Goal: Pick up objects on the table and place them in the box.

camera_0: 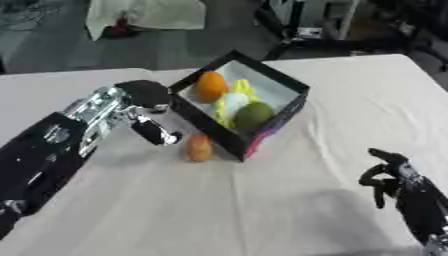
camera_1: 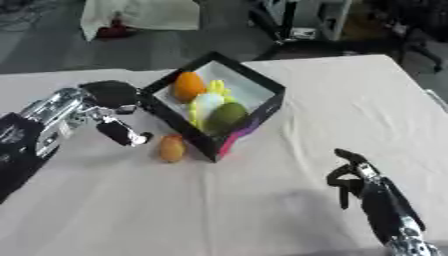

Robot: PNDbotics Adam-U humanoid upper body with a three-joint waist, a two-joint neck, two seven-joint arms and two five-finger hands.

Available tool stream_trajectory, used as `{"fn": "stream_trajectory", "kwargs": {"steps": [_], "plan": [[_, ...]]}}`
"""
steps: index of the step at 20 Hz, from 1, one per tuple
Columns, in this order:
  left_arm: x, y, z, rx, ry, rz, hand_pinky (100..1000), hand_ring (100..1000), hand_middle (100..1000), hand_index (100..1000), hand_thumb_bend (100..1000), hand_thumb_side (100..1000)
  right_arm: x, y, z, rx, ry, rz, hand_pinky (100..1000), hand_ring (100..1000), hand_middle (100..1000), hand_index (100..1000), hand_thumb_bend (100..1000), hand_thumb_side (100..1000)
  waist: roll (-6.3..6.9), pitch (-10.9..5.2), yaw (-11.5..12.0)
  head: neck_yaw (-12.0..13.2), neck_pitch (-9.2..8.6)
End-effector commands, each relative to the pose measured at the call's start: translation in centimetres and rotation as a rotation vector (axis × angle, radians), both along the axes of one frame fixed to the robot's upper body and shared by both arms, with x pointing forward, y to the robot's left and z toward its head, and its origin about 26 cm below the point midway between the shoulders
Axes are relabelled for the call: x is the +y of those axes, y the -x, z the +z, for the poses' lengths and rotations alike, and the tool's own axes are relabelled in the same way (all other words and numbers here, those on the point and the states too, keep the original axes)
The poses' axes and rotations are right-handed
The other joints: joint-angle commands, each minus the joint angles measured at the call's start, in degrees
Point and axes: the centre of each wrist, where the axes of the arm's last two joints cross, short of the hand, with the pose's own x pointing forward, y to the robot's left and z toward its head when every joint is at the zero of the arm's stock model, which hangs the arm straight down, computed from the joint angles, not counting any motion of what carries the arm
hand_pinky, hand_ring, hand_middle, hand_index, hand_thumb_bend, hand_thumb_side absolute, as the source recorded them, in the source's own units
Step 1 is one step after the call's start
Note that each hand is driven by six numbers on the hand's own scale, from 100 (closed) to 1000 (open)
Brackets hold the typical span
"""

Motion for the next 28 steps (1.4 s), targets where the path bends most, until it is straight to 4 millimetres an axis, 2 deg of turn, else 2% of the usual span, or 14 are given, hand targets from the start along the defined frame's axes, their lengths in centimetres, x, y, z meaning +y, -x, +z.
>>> {"fn": "stream_trajectory", "kwargs": {"steps": [1,6,15,16,21,28], "plan": [[-0.1,-0.4,1.4,0.039,0.032,-0.048,713,663,724,827,233,623,-0.4,-0.2,0.7,-0.022,0.019,0.002,736,236,507,890,100,1000,0.09,-0.42,0.04,-0.1,-0.09],[-0.9,-0.5,2.5,0.109,0.069,-0.115,714,665,732,834,235,617,-0.3,-0.2,0.7,-0.023,0.017,0.004,736,236,507,890,100,1000,0.04,-0.48,0.03,-0.04,-0.09],[-2.2,0.2,3.7,0.188,0.126,-0.101,717,670,740,842,238,607,-0.3,-0.3,0.8,-0.024,0.016,0.007,736,236,507,890,100,1000,0.12,-0.5,-0.11,0.02,-0.09],[-2.4,0.3,3.9,0.183,0.13,-0.102,736,700,779,868,230,518,-0.3,-0.3,0.8,-0.025,0.016,0.009,736,236,507,890,100,1000,0.1,-0.48,-0.21,0.01,-0.09],[-4.7,0.9,2.6,0.16,0.111,-0.12,755,727,801,879,236,475,-0.2,-0.3,0.8,-0.027,0.014,0.012,736,236,508,890,100,1000,0.04,-0.4,-0.41,-0.01,-0.09],[-5.4,1.0,1.7,0.086,0.054,-0.137,780,753,817,884,252,419,-0.2,-0.4,0.9,-0.028,0.012,0.013,735,236,508,890,100,1000,-0.05,-0.34,-0.5,0.04,-0.09]]}}
